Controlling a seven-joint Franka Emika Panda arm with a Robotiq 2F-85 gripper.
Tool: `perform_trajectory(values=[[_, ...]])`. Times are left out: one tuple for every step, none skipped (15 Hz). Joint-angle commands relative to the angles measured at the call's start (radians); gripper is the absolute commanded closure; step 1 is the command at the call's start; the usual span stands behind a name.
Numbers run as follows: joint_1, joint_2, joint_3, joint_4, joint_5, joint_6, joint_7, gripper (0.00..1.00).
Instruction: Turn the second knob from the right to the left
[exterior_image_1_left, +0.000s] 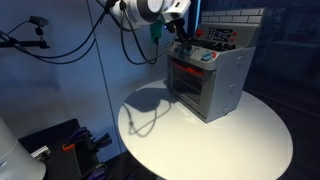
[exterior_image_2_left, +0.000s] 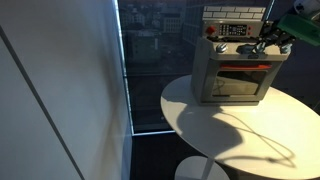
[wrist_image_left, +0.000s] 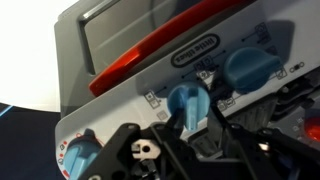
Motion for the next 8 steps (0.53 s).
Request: perform_trajectory(values=[[0.019,-0.036,-0.027,-0.001,-0.086,-0.054,0.045,0.90],[0.020,-0.040,-0.029,-0.001,-0.105,-0.060,0.050,0.90],[0.020,-0.046,-0.031,0.000,-0.128,-0.070,0.058,0.90],[0.018,-0.051,-0.031,0.000,-0.146,-0.081,0.063,0.90],[0.017,-0.055,-0.031,0.001,-0.162,-0.091,0.067,0.90],[0.016,-0.058,-0.031,0.001,-0.177,-0.098,0.071,0.90],[0.015,-0.061,-0.031,0.002,-0.192,-0.107,0.075,0.90],[0.014,-0.064,-0.031,0.003,-0.205,-0.114,0.078,0.92]])
